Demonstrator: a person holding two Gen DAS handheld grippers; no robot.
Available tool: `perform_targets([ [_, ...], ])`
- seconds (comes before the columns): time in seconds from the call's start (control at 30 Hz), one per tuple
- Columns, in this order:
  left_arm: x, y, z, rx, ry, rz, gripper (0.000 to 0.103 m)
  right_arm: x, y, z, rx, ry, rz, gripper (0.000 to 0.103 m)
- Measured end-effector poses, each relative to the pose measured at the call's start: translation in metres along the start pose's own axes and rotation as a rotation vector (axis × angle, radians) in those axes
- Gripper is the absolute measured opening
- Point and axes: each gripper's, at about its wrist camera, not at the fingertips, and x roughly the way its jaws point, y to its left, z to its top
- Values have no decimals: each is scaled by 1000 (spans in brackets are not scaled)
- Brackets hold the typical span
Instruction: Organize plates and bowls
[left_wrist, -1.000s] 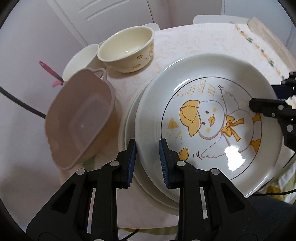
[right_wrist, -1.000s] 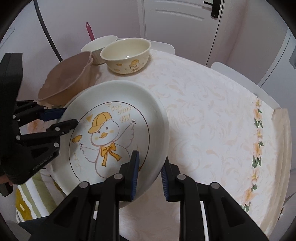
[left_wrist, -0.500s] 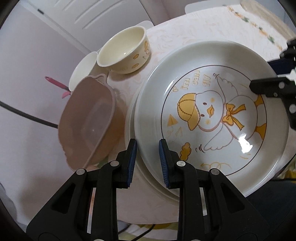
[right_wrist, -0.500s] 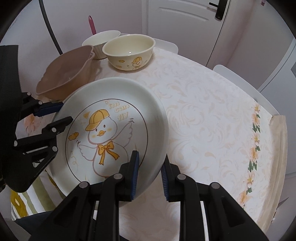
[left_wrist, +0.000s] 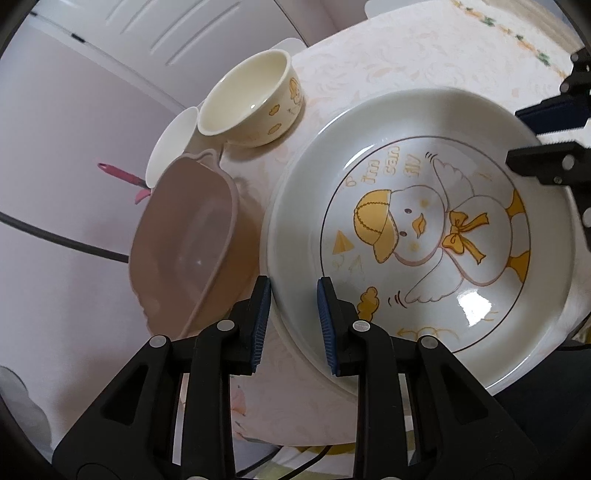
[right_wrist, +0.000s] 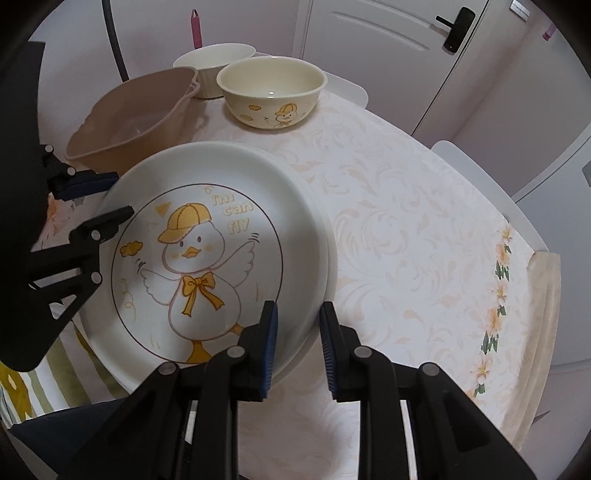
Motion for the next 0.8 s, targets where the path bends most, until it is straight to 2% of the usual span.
perform_targets([
  [0.17,1,-4,1,6,10,22,23,0,-8,0,53,-3,56,22],
  [0.2,1,-4,1,8,11,22,25,0,-11,0,74,-6,84,26],
  [0.23,1,-4,1,9,11,20,26,0,-13,0,93,-10,109,32],
  [0.27,1,-3,1,8,11,18,26,1,-17,-1,120,-10,135,54],
  [0.3,1,-3,2,9,12,18,26,1,-20,-2,144,-13,150,70],
  [0.53,1,-8,7,16,20,32,26,-1,-40,-7,239,-38,192,71],
  [0.67,4,-13,13,60,27,56,27,-2,-44,-8,261,-46,200,71],
  [0.8,-5,-10,16,66,25,42,28,-5,-47,-8,279,-64,213,71],
])
